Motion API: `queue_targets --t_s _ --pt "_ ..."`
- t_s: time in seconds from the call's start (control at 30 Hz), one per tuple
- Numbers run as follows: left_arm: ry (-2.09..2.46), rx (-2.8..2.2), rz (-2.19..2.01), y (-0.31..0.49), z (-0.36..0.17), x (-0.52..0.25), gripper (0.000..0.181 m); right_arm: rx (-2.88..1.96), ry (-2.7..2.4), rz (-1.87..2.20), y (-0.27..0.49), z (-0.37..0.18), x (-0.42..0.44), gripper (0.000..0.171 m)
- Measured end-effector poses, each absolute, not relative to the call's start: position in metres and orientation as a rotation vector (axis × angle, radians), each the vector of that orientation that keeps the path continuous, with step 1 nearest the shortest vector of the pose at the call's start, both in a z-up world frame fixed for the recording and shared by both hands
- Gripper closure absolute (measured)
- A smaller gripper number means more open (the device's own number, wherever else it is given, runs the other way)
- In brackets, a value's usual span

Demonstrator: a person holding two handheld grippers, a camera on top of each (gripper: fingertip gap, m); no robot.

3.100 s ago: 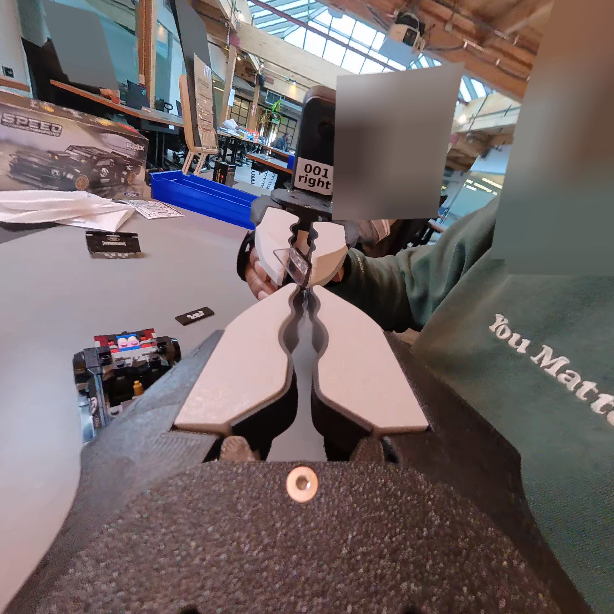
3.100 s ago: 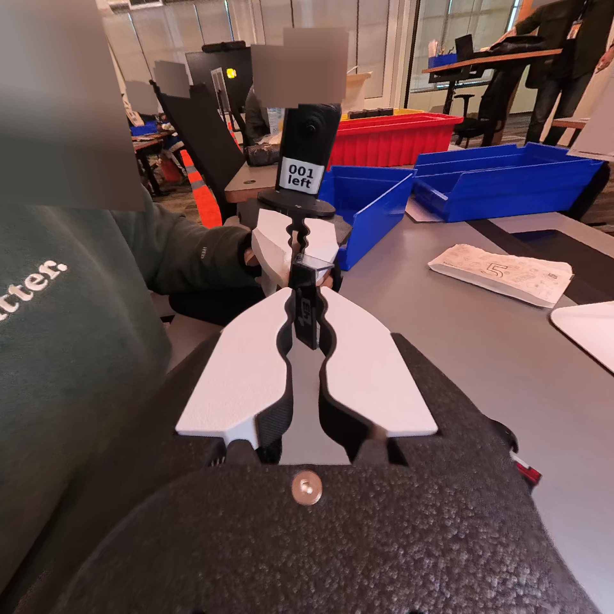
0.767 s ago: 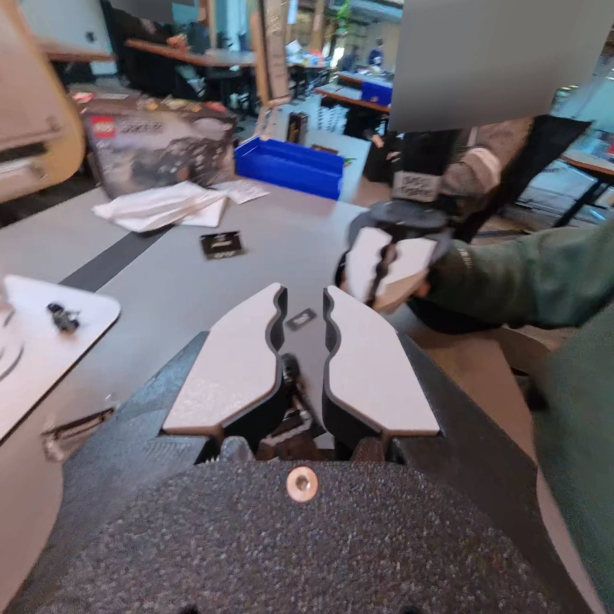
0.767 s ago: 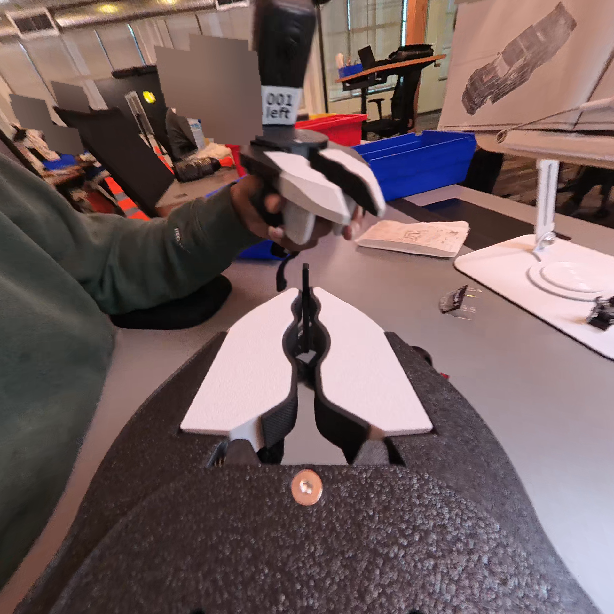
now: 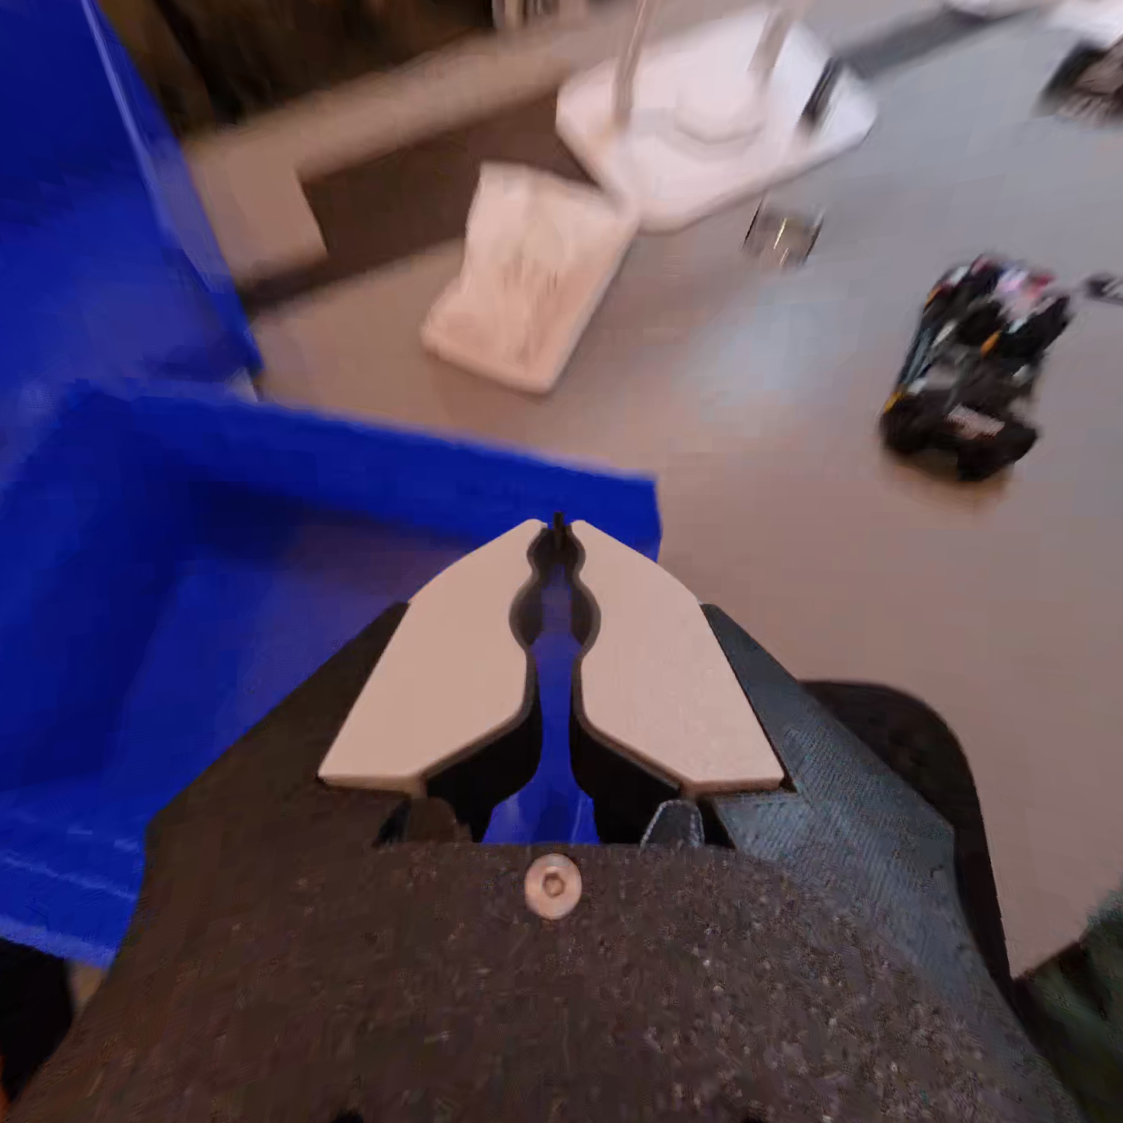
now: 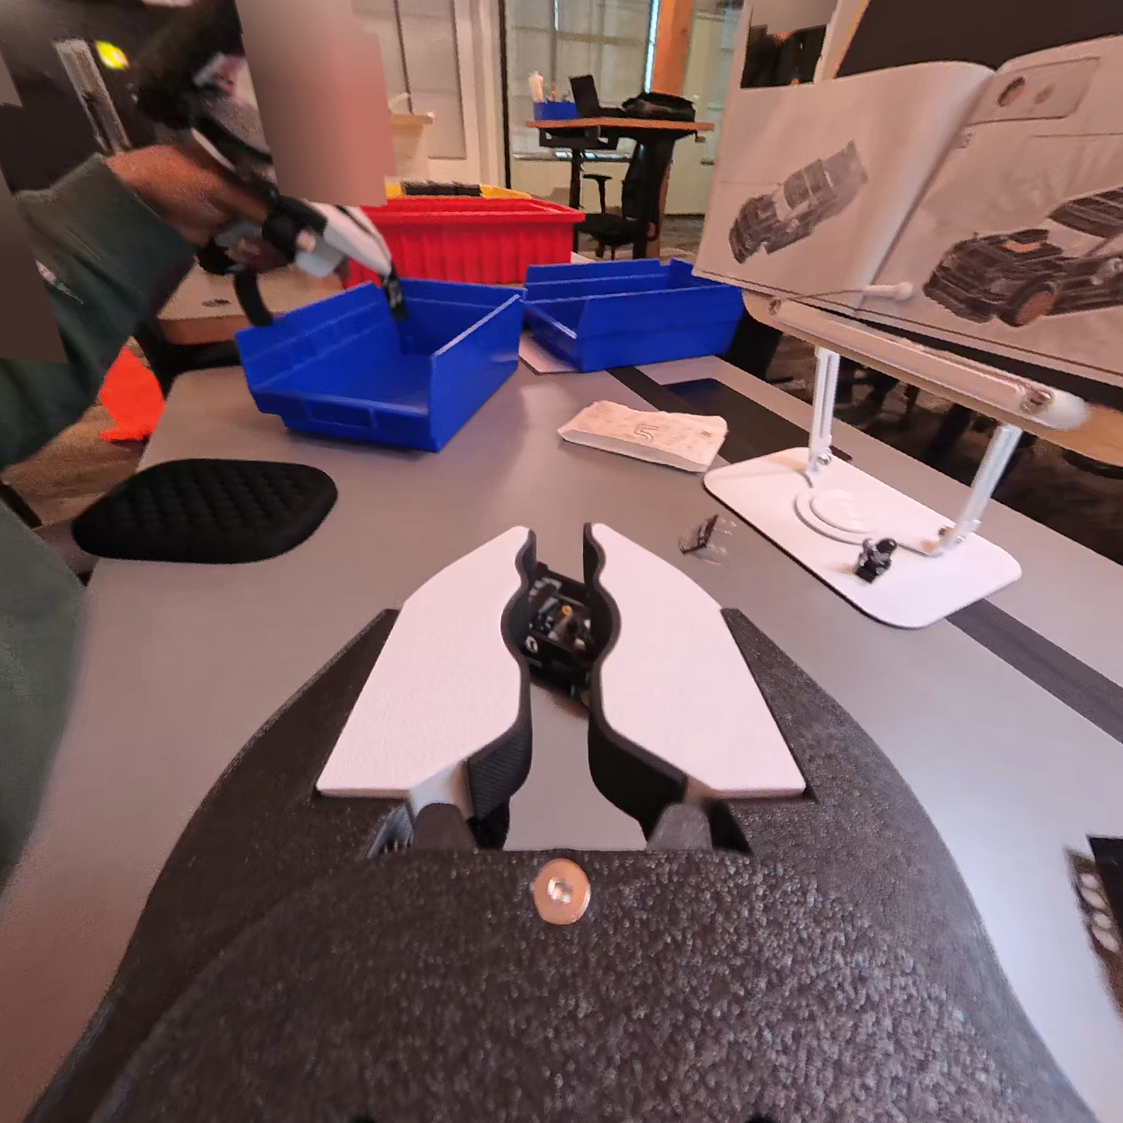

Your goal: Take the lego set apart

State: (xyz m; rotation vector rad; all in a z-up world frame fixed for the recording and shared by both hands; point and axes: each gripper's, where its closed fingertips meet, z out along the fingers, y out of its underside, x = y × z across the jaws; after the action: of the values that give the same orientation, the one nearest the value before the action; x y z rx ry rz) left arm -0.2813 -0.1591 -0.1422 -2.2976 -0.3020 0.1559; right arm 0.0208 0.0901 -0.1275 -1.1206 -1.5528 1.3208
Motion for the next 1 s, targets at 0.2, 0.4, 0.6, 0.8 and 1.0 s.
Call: queue_targets --t_s 0.2,0.4,0.6,0.8,1.0 --pt "-0.452 -2.433 -0.024 -0.161 -0.227 -0.287 0.177 -1.214 -1.533 1.329 0.098 -0.146 0.024 0.159" --pt "-0.452 -2.428 0.089 -0.159 -0.221 -0.298 0.144 -1.280 -1.496 1.309 0.111 -0.160 0.029 0.160" --pt "-0.133 -2.055 0.245 -0.109 -0.144 -0.244 0.159 -1.320 -1.427 1.209 0.134 -0.166 0.029 0.160" --pt "0.209 -1.902 0.039 -0.022 -0.142 -0.133 0.166 -1.430 -1.543 0.984 0.160 -0.205 0.034 0.157" --pt "0.307 -1.865 -0.079 0.029 -0.187 -0.082 0.163 -1.538 -1.806 0.684 0.166 -0.263 0.045 0.154"
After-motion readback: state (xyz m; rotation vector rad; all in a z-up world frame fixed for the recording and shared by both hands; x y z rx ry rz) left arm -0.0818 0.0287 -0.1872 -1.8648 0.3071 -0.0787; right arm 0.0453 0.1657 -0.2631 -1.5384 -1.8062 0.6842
